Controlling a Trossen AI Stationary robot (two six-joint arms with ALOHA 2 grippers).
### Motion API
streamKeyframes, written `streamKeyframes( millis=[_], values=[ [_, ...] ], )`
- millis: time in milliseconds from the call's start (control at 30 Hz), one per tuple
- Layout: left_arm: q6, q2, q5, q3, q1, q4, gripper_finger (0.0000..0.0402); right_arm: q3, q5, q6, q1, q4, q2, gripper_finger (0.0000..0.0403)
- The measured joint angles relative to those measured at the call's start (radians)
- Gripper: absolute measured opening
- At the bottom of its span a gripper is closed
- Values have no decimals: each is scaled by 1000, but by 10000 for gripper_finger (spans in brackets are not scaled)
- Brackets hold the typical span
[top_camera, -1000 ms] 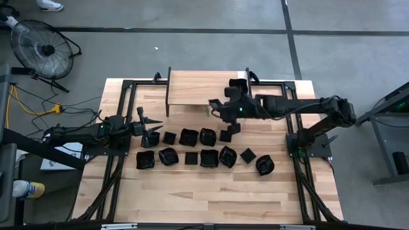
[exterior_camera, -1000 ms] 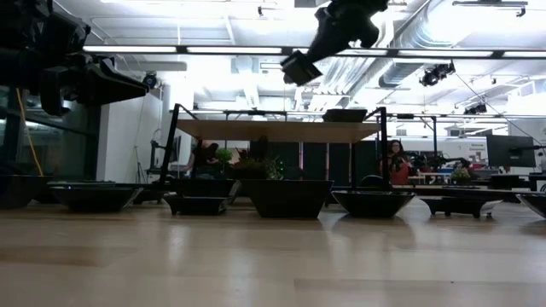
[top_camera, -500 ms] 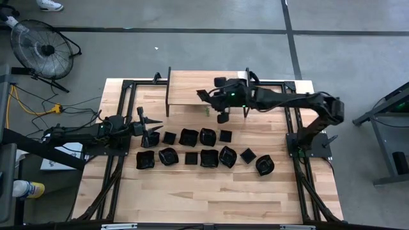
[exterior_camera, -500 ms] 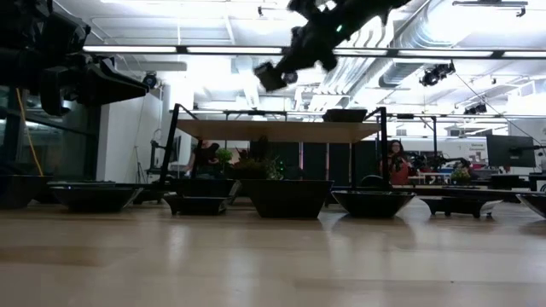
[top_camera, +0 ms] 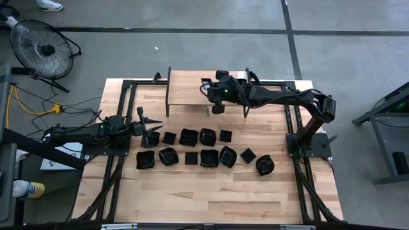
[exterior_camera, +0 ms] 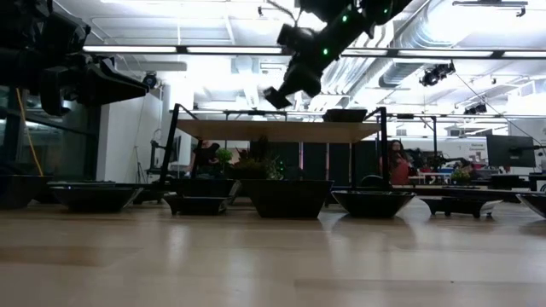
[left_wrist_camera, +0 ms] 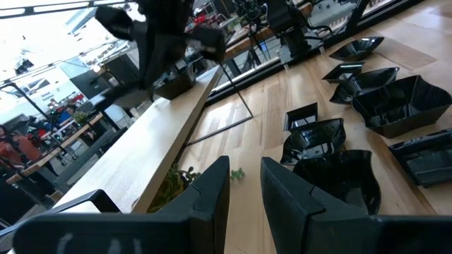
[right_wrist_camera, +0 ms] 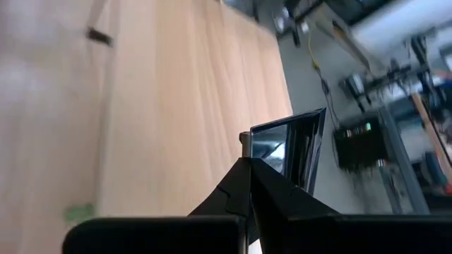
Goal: Pick & Place Mini shaped plates
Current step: Put the square plate on the shelf
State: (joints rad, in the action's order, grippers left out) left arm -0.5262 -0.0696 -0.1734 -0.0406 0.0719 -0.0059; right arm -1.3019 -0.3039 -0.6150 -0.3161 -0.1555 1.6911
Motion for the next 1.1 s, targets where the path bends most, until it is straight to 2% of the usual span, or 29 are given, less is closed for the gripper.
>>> streamKeyframes(
  millis=[267, 433, 767, 967, 1100],
  values=[
    [0, 0, 0, 0, 0, 0, 78, 1, 21, 13, -5, -9, 32, 0],
    [0, 0, 0, 0, 0, 0, 78, 1, -69, 29, -5, -40, 38, 0],
    [0, 0, 0, 0, 0, 0, 78, -6, -70, 58, -4, -112, 38, 0],
    [0, 0, 0, 0, 0, 0, 78, -123, -52, 143, -4, -292, 38, 0],
    [0, 0, 0, 0, 0, 0, 78, -217, 1, 170, -4, -407, 47, 0]
  ],
)
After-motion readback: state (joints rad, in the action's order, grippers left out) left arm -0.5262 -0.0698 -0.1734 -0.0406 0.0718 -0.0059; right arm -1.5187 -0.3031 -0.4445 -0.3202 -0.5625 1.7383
